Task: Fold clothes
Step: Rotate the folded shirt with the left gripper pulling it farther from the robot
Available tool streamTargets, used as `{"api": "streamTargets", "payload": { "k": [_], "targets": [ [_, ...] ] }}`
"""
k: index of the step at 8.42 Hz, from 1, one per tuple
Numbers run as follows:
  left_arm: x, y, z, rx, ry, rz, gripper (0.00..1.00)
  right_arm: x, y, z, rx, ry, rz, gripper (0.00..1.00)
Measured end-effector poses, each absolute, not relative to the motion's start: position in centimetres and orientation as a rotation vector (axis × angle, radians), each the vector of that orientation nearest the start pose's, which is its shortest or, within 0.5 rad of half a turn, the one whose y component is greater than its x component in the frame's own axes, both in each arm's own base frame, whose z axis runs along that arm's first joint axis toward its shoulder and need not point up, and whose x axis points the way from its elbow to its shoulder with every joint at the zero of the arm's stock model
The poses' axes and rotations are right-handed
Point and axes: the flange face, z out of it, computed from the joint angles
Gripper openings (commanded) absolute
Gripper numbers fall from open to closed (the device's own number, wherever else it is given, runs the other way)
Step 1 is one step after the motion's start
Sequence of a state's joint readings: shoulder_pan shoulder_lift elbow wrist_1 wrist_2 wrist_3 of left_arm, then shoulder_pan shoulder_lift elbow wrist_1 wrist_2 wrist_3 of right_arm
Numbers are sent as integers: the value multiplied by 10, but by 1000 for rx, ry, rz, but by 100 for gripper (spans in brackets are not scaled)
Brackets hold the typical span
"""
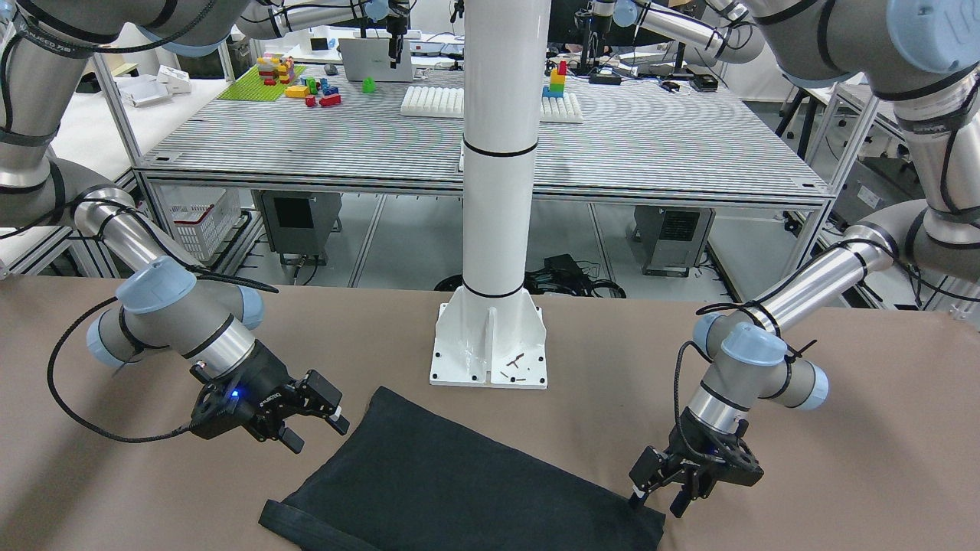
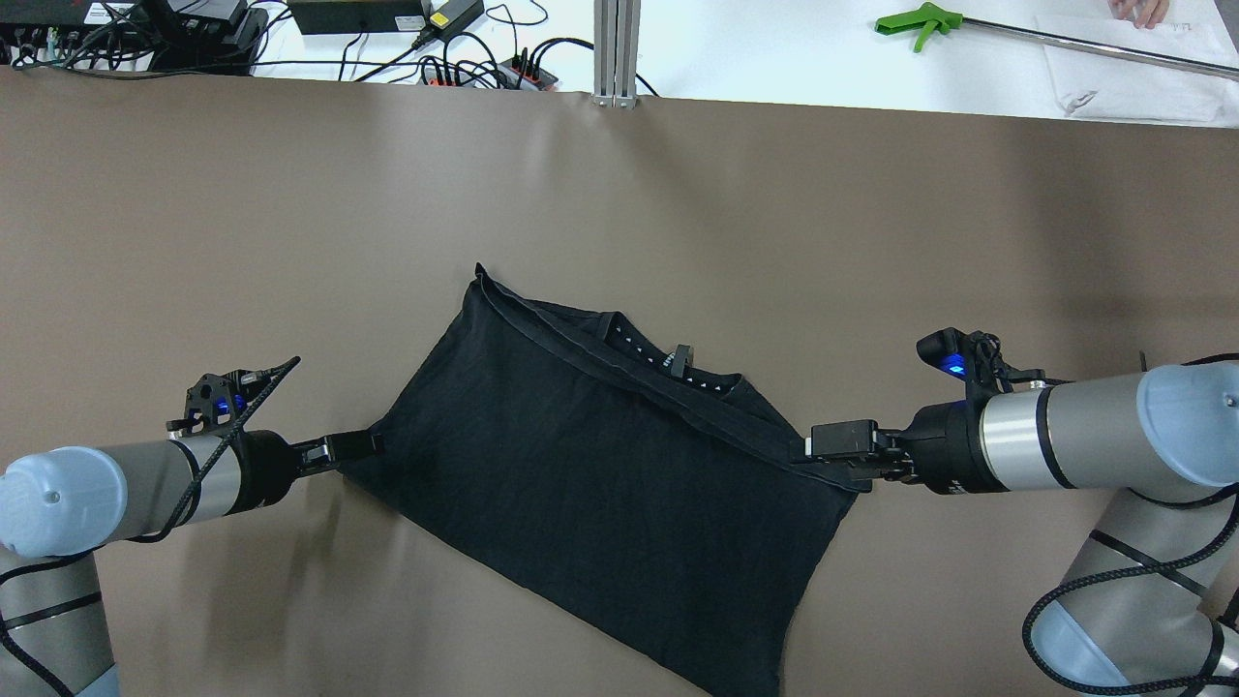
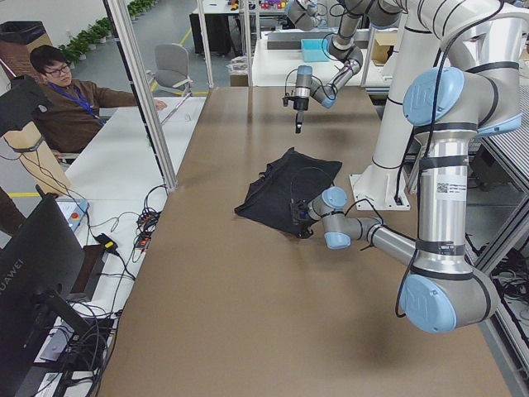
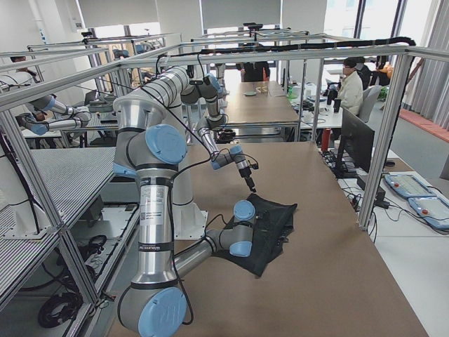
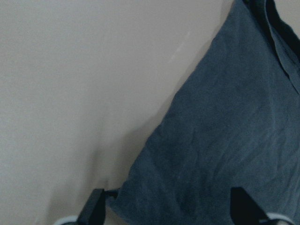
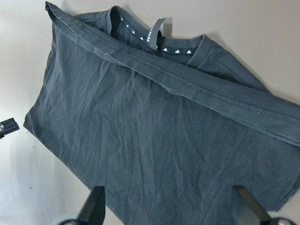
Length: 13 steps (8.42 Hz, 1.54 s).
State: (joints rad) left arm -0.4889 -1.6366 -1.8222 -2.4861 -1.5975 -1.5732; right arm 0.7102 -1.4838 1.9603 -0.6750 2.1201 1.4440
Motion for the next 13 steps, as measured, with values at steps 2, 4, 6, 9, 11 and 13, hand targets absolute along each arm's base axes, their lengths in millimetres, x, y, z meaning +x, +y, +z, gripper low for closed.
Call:
{"api": "streamTargets", "payload": {
  "k": [2,4,6,9,11,13],
  "targets": [
    [406,-362,414,273,1191,-406,94,-317,-380,325,120,-1397,114,94],
    [420,-360,421,269,1175,-398,93,-317,-380,324,120,-1399,114,94],
    [441,-368,426,267,1163,-396,37,-317,-382,324,122,-1398,116,94],
    [446,-372,422,249,1172,-381,0,-316,-383,324,123,-1396,119,94],
    [434,-373,414,237,1191,-362,0,-315,-383,325,124,-1396,119,94],
    [422,-374,400,229,1174,-354,0,-315,-384,325,124,-1396,119,94]
  ]
}}
